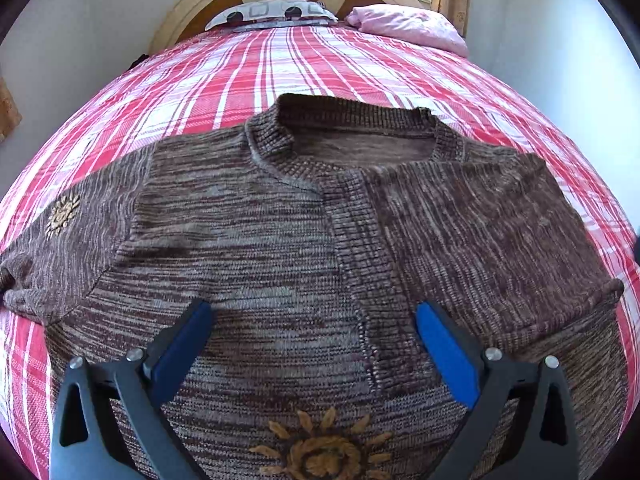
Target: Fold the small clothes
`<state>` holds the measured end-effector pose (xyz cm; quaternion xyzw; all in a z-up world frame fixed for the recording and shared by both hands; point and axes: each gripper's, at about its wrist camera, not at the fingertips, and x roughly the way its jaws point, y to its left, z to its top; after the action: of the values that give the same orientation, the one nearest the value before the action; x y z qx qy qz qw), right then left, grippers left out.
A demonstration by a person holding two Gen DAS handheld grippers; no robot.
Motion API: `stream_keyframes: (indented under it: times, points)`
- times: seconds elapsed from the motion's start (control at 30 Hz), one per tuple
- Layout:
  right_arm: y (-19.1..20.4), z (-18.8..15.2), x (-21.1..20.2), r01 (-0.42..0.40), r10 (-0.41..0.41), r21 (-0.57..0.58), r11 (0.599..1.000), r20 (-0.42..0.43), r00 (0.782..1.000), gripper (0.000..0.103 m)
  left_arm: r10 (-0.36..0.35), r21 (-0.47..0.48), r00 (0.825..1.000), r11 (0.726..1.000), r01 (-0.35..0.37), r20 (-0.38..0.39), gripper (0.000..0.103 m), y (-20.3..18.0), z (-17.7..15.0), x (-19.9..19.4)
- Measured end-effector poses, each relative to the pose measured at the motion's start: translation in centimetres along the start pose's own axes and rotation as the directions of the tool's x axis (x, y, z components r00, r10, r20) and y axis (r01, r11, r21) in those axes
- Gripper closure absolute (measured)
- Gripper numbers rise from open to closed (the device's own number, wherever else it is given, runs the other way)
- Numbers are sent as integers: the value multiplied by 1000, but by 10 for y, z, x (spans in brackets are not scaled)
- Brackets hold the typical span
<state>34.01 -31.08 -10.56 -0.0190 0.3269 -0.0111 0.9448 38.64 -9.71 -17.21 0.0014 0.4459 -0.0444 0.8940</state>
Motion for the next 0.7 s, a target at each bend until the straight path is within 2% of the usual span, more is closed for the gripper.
stream_keyframes:
  times: [0.07, 0.17, 0.23, 0.47, 0.7]
  points:
    - [4, 1, 19, -23, 24, 6, 1000, -43, 999, 54, 4, 2, 1000, 1000, -4, 0, 0, 0, 0, -1]
    - [6, -8, 42, -1, 1, 0, 1000, -125, 992, 54, 4, 2, 1000, 1000, -4, 0, 0, -1, 0, -1]
    - [0, -23, 47, 8, -5, 20, 1000, -174, 985, 57, 2, 1, 1000, 1000, -2, 0, 0, 0, -1, -1]
    - [3, -43, 37, 53, -57, -33, 998, -171, 984, 58, -2, -2, 1000, 1000, 2, -3, 0, -1, 1, -1]
    - [14, -43, 34, 120, -141, -129, 984, -167, 976, 58, -18, 13, 1000, 1000, 18, -7, 0, 1, -4, -4]
